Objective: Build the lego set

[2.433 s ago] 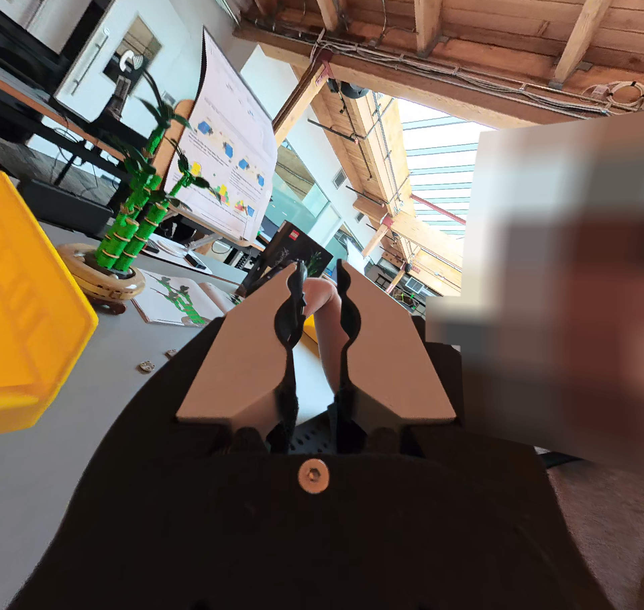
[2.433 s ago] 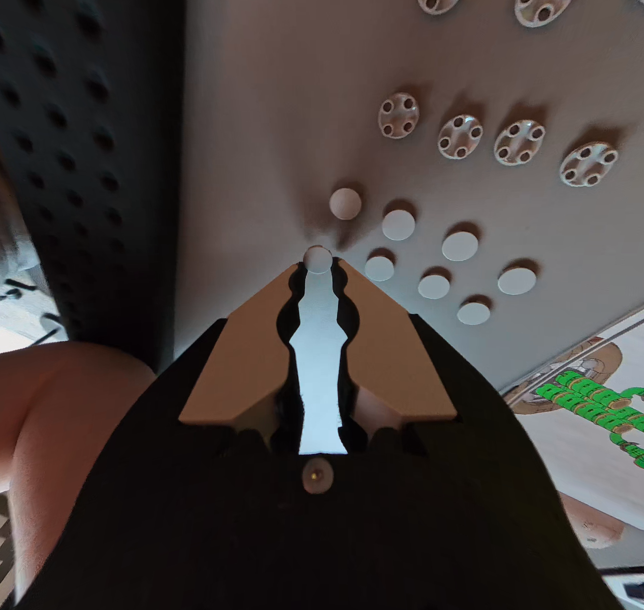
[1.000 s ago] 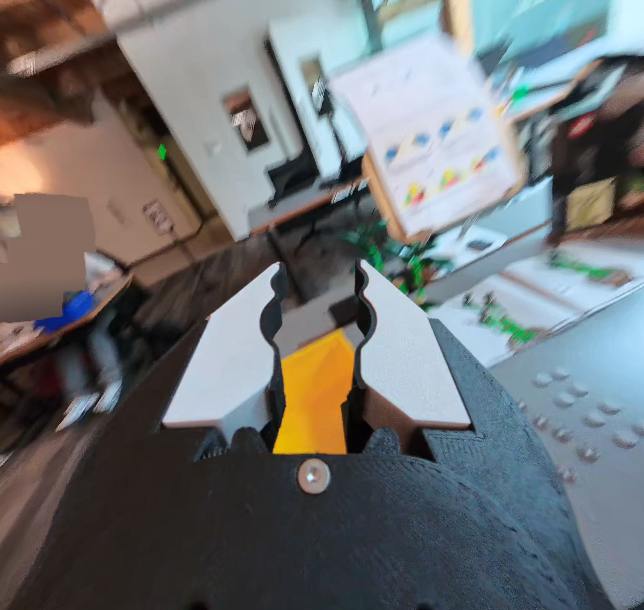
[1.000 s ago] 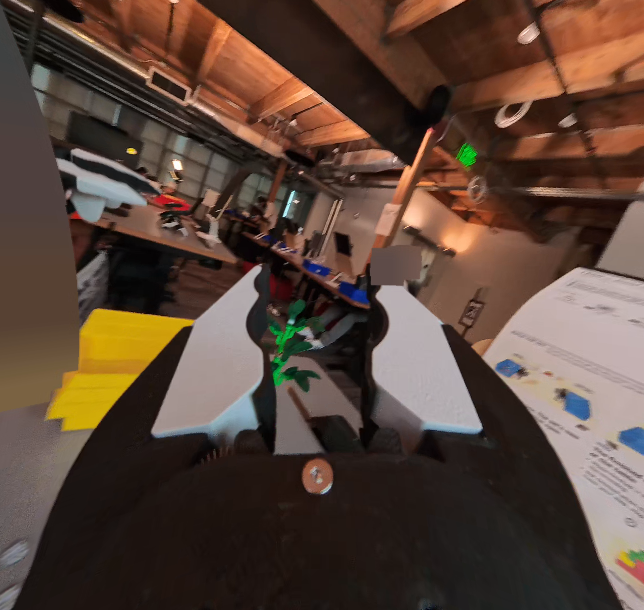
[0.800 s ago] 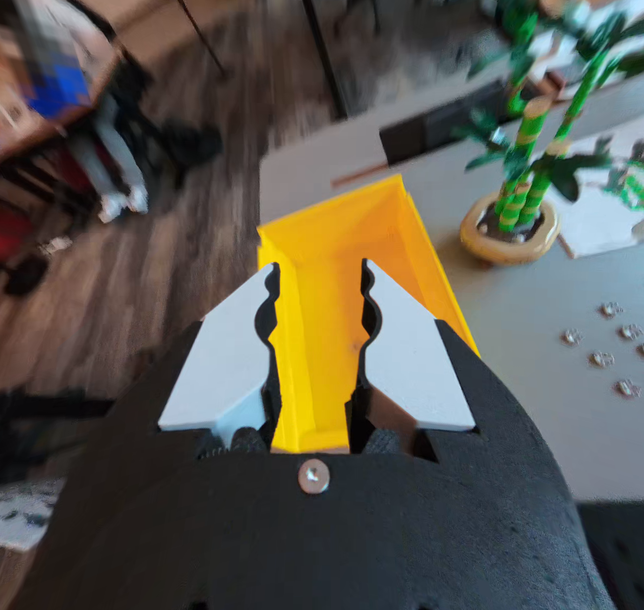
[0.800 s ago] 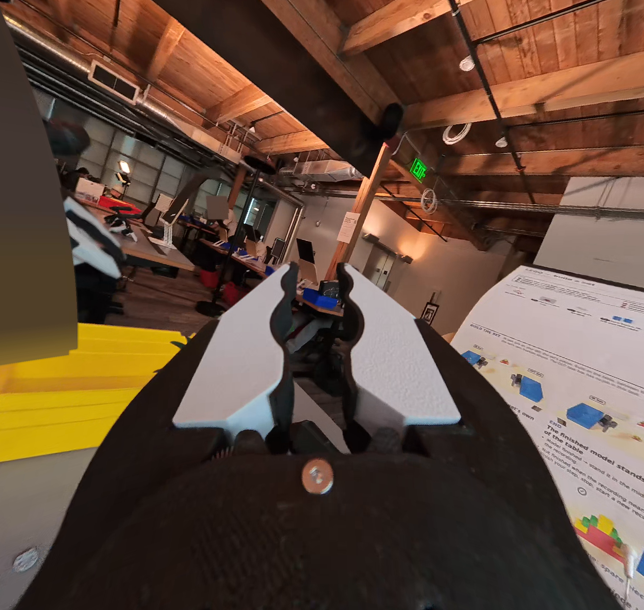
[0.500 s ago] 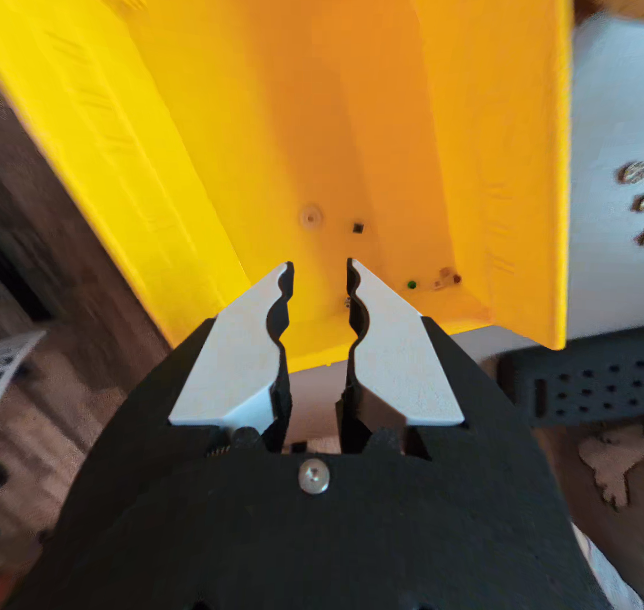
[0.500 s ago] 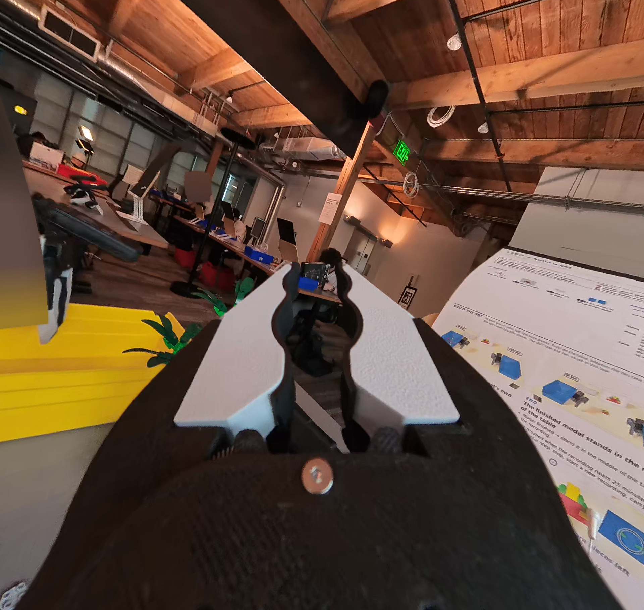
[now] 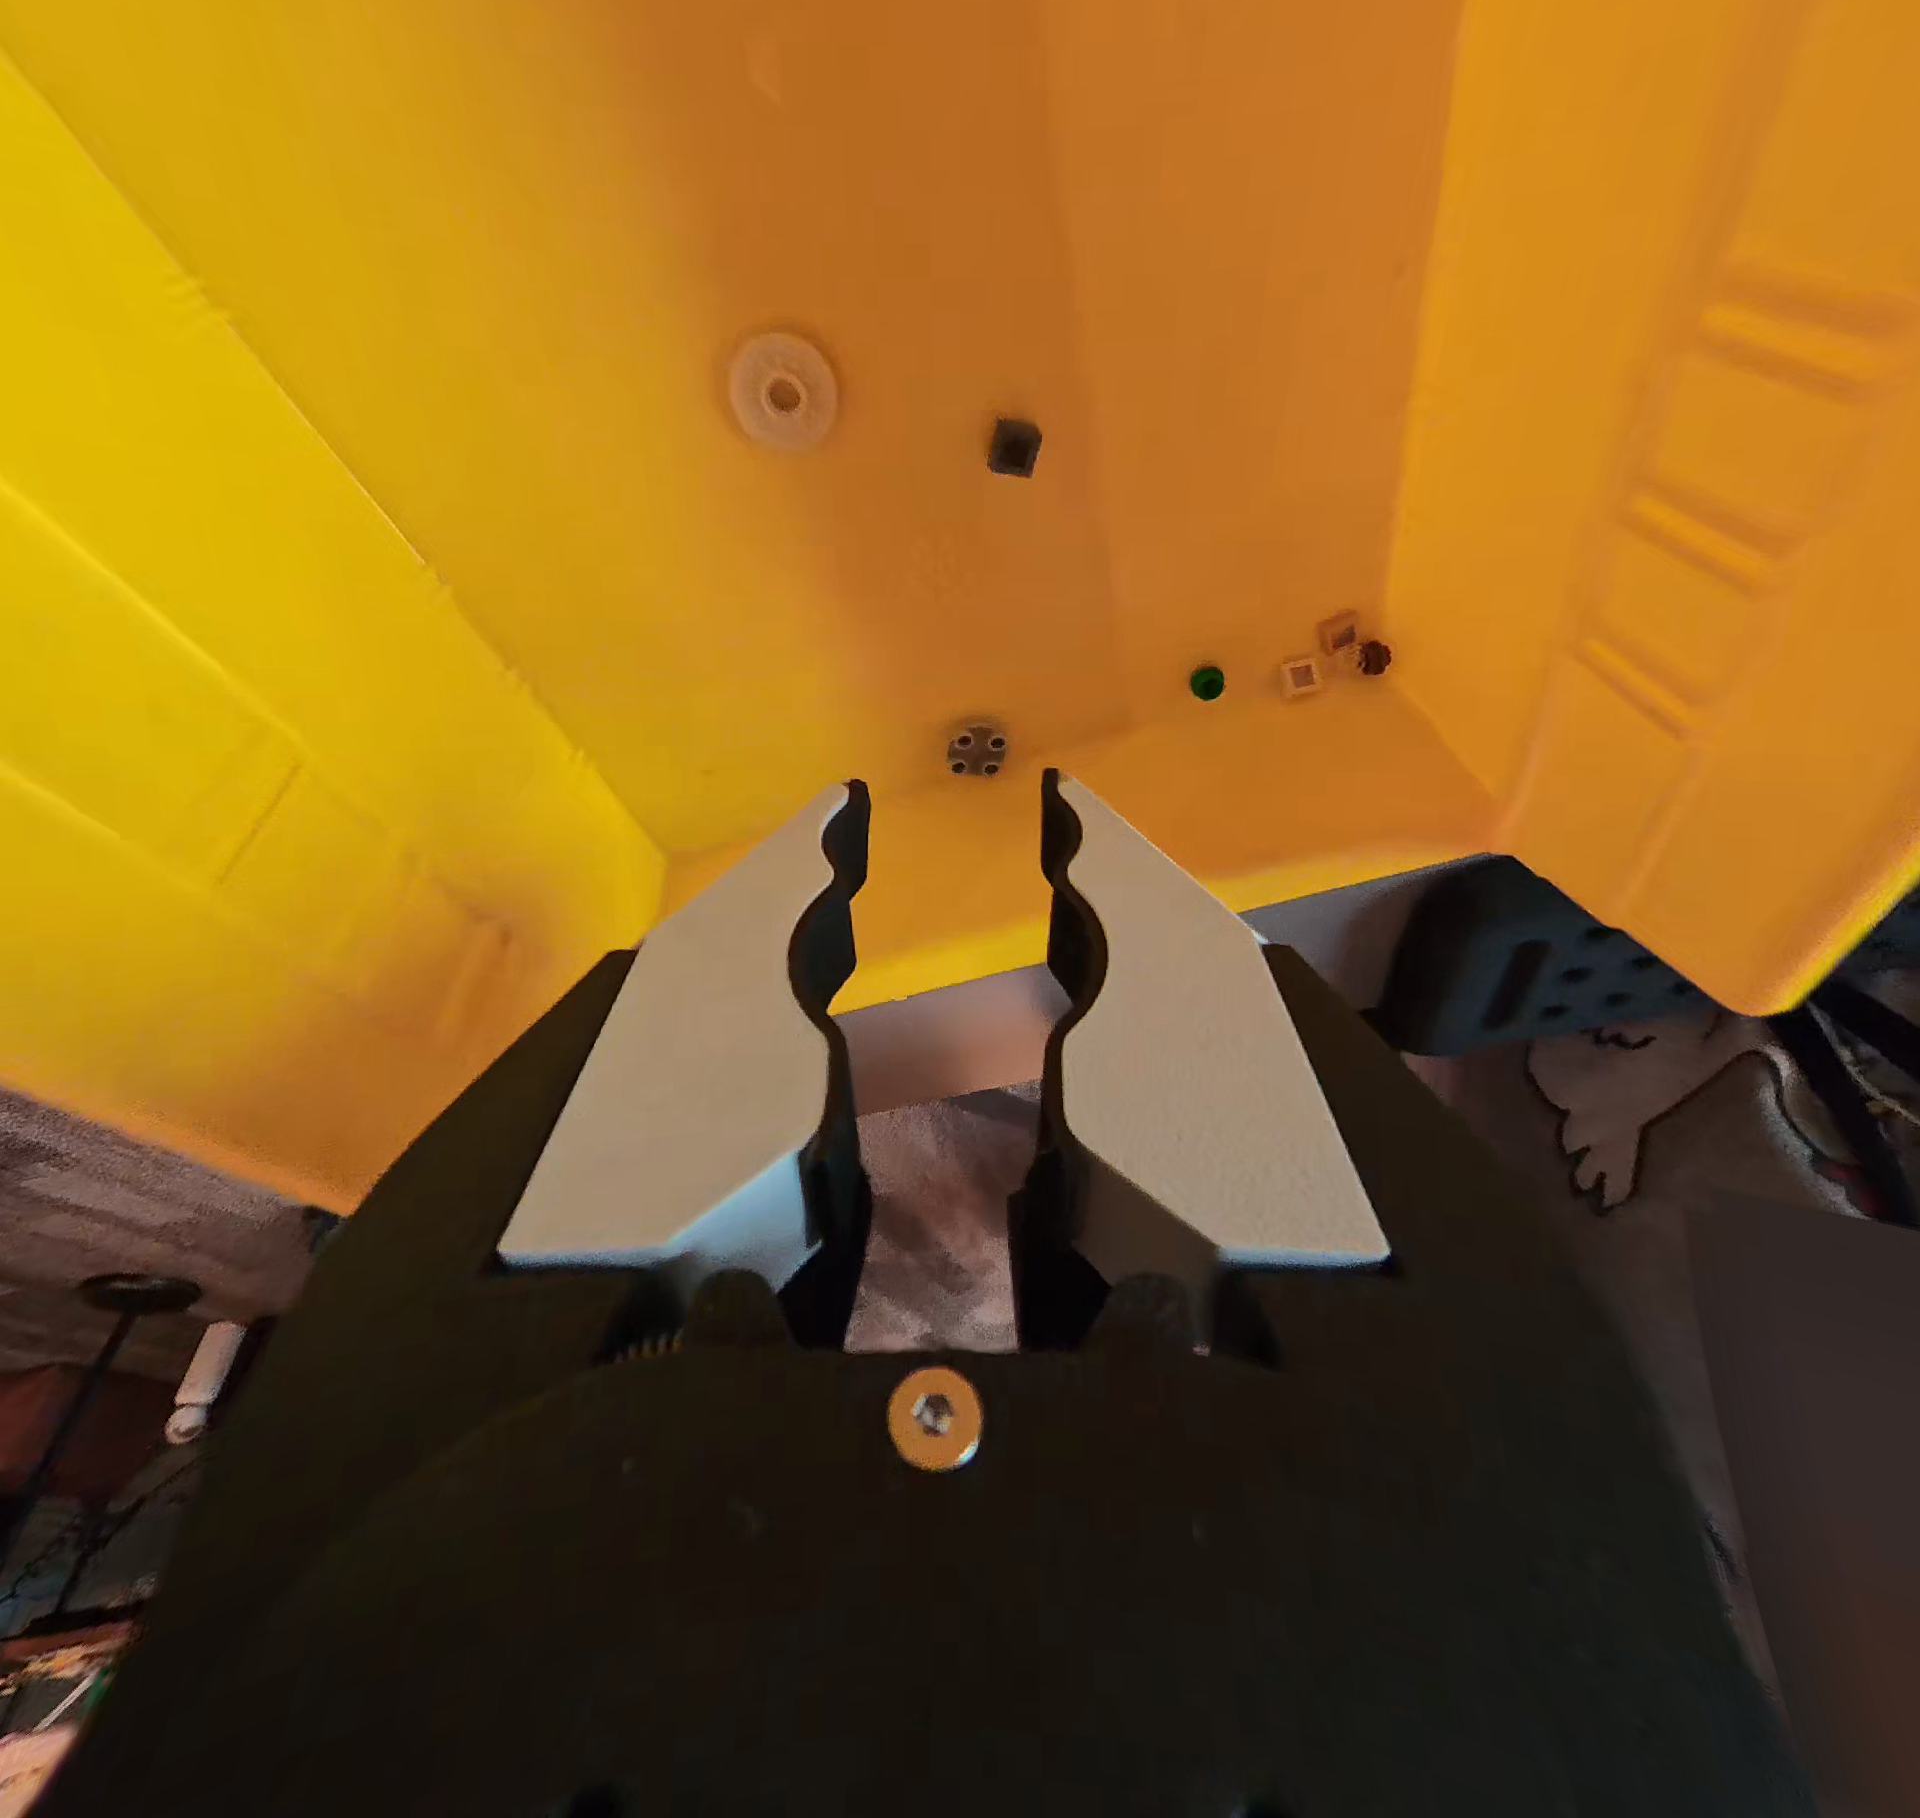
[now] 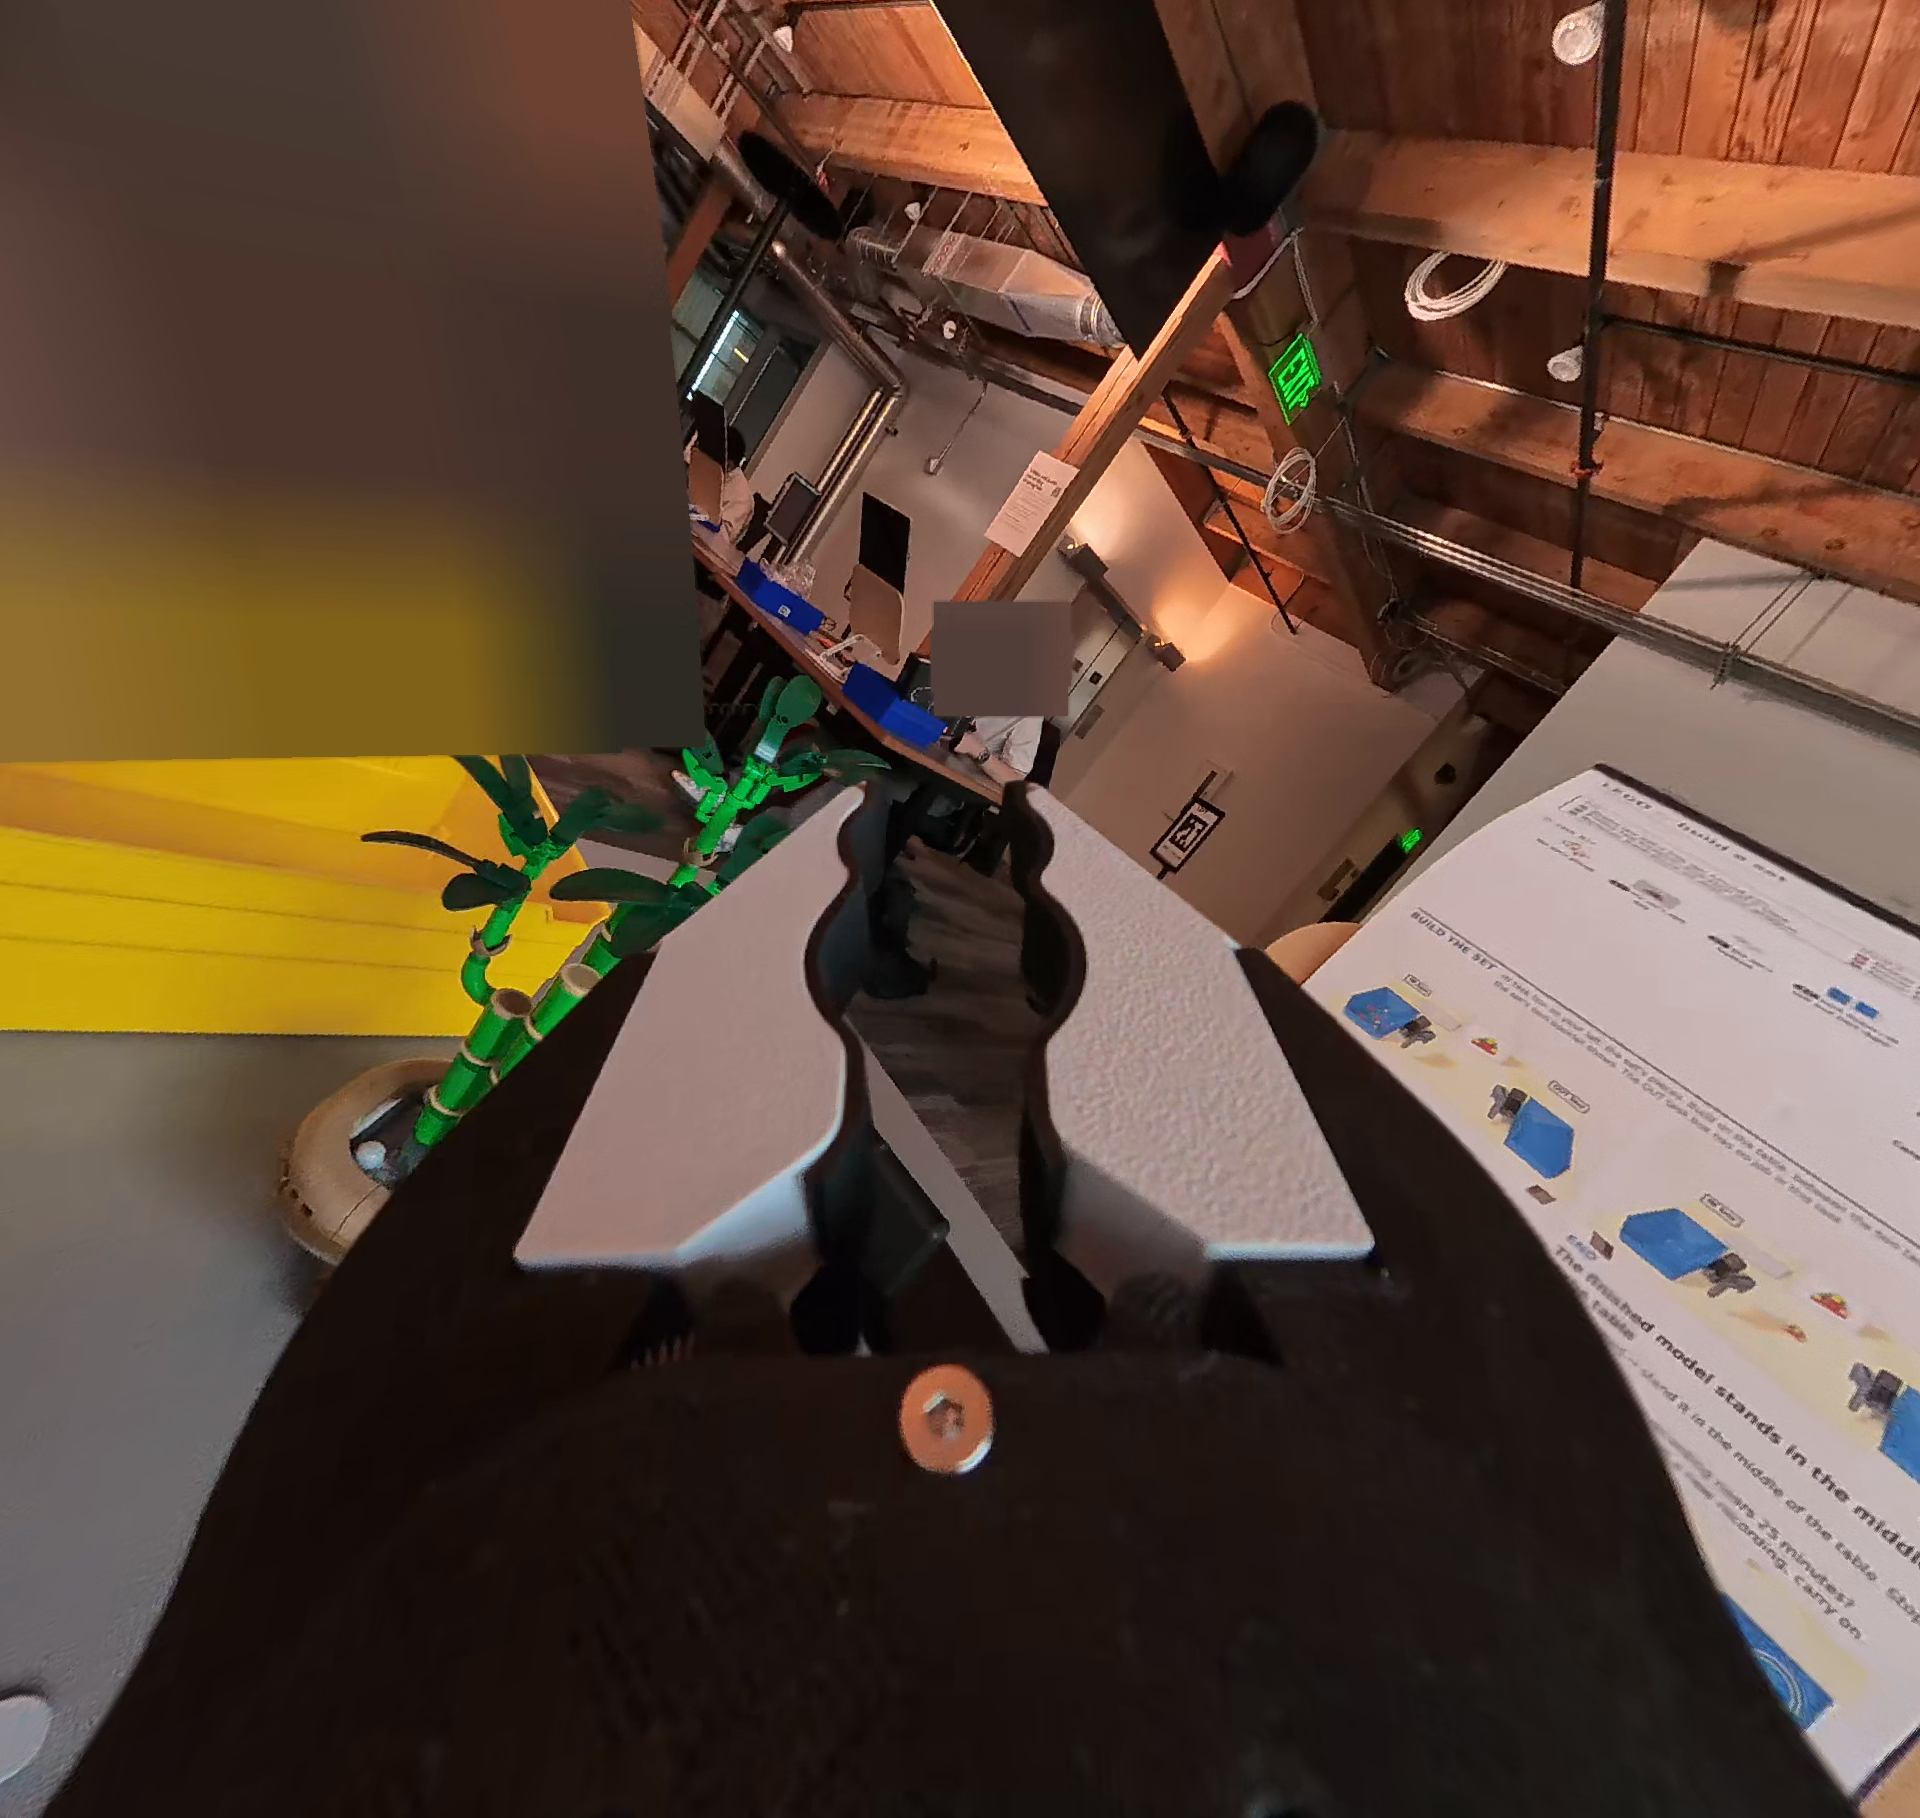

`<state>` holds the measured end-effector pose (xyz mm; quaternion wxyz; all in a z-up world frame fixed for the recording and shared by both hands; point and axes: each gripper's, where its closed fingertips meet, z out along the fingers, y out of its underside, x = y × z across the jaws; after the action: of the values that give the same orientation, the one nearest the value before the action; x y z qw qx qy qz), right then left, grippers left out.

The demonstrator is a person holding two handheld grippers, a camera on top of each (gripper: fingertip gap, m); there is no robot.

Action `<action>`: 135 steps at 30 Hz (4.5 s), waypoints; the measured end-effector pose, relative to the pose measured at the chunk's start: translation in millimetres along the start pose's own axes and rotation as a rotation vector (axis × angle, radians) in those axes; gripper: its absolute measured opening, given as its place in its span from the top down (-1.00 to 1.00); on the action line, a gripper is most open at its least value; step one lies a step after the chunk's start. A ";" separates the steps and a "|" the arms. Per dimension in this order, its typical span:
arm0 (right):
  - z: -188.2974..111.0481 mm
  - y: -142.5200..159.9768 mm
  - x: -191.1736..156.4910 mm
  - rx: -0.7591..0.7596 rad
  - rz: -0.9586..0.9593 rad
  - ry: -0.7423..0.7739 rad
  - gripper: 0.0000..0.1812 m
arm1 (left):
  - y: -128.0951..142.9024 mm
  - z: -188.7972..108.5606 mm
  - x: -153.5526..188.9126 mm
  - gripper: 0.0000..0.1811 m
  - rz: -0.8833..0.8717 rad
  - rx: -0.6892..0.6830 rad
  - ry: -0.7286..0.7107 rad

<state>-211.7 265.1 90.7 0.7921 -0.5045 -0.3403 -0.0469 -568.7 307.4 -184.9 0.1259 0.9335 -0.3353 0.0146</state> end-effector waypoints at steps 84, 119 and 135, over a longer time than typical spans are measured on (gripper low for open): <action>-44.2 -26.7 -145.0 -0.069 -0.035 -0.845 0.68 | -27.1 -178.7 317.4 0.86 0.909 0.840 0.933; -97.7 104.1 -314.7 -0.973 -0.074 -1.417 0.83 | 6.6 -282.5 155.4 0.66 0.492 1.496 0.517; -38.5 37.0 -221.5 -0.288 0.676 -1.270 0.84 | 26.5 -277.1 175.1 0.65 0.732 1.509 0.421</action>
<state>-346.5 191.4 -77.6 0.3393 -0.6112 -0.5498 0.4571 -433.9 246.5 108.8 -0.4807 0.5787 -0.4854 0.4455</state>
